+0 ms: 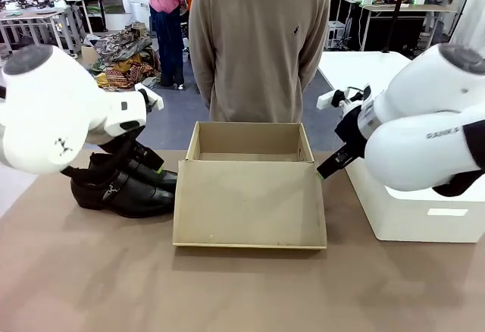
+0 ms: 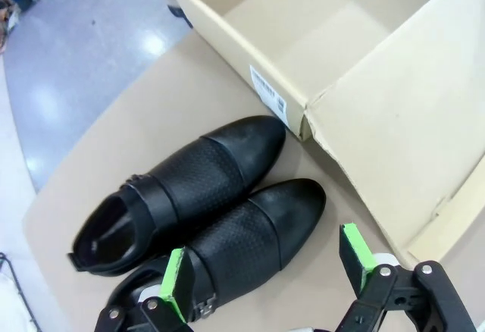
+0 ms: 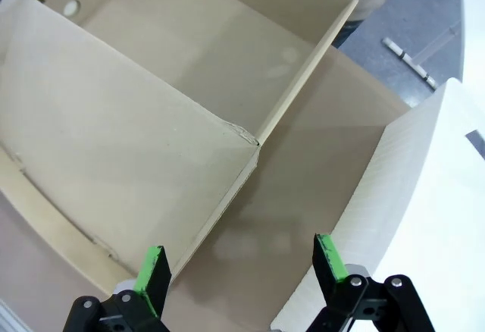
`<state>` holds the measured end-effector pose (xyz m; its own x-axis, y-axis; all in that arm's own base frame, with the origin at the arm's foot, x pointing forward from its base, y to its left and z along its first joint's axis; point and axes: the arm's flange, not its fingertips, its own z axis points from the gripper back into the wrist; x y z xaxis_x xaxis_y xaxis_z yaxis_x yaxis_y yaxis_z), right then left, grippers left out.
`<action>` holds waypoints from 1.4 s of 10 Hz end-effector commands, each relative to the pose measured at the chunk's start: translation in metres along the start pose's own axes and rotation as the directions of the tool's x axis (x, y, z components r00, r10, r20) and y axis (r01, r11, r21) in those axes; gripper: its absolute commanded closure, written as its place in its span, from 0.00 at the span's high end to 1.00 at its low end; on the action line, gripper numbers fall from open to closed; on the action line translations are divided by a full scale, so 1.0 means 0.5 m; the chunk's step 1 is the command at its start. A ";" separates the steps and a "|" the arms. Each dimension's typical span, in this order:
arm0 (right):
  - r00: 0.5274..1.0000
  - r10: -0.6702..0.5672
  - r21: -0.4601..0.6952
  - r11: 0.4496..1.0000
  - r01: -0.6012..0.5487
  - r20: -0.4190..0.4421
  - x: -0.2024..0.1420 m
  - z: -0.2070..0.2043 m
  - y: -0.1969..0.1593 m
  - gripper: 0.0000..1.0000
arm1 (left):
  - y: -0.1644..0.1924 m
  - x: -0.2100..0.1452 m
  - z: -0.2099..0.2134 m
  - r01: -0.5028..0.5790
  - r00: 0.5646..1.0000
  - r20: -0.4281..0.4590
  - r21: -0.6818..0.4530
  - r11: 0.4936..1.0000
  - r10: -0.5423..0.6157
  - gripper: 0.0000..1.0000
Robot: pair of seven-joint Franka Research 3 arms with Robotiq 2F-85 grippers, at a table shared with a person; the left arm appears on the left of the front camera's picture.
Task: Pack the shoes into the box.
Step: Place one shoe of the Shoes into the Shoes Box.
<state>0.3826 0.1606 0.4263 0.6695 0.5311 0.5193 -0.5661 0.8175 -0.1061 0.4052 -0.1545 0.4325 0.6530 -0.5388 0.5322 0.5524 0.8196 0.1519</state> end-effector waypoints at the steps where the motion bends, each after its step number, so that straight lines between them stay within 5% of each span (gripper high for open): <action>1: 0.999 0.048 0.041 0.998 -0.048 0.004 0.008 0.056 -0.017 1.00 | 0.006 0.022 0.057 0.043 0.999 -0.004 0.001 0.999 -0.043 1.00; 7: 0.993 0.105 0.112 0.988 -0.110 0.055 0.016 0.140 -0.021 1.00 | 0.003 0.041 0.122 0.073 0.997 0.020 -0.055 0.996 -0.072 1.00; 14: 0.926 0.230 0.225 0.926 -0.303 0.301 0.042 0.237 -0.061 1.00 | 0.019 0.069 0.213 0.306 0.922 0.287 -0.126 0.944 -0.261 1.00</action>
<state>0.3503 0.1271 0.5437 0.3967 0.6221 0.6750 -0.7880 0.6079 -0.0971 0.3767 -0.1533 0.5483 0.3679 -0.6618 0.6532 0.7583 0.6201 0.2012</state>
